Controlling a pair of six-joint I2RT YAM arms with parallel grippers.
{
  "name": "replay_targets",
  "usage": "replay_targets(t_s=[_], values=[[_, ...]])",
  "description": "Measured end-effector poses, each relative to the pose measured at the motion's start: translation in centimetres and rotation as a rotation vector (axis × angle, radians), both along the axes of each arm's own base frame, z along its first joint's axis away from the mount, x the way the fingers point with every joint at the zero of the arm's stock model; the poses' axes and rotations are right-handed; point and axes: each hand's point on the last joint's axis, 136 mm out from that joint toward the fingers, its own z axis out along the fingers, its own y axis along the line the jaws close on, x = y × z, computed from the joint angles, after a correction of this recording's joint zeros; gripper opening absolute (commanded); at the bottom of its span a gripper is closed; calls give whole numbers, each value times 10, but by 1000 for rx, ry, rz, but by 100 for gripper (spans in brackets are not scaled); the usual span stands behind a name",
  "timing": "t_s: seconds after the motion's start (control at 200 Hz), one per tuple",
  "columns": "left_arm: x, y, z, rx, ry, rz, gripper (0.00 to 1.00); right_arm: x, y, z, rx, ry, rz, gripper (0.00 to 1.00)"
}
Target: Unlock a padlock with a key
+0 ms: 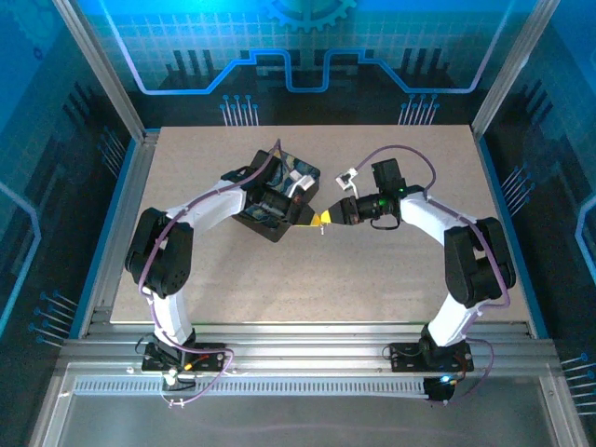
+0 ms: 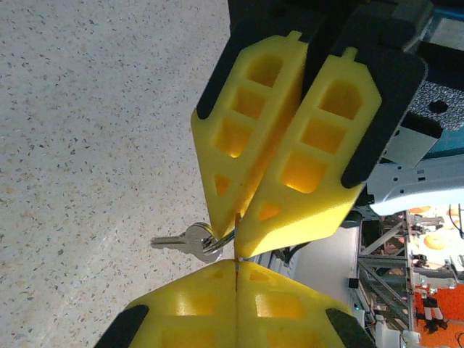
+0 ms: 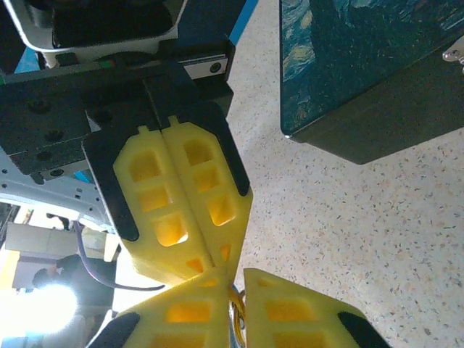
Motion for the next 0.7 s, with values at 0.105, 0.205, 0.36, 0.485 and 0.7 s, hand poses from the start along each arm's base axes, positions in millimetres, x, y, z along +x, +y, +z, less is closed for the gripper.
replay_targets(t_s=[0.105, 0.205, 0.36, 0.485, 0.7], values=[[1, 2, 3, -17, 6, 0, 1, 1, 1, 4, 18, -8, 5, 4], [2, 4, 6, -34, 11, -1, 14, 2, 2, 6, 31, -18, 9, 0], [14, 11, 3, -45, -1, 37, 40, -3, 2, 3, 53, 13, 9, 0], [28, 26, -7, -46, 15, 114, 44, -5, -2, -10, 56, 76, -39, 0], [35, 32, -12, -61, 29, 180, 44, 13, -13, -22, 76, 165, -191, 0]])
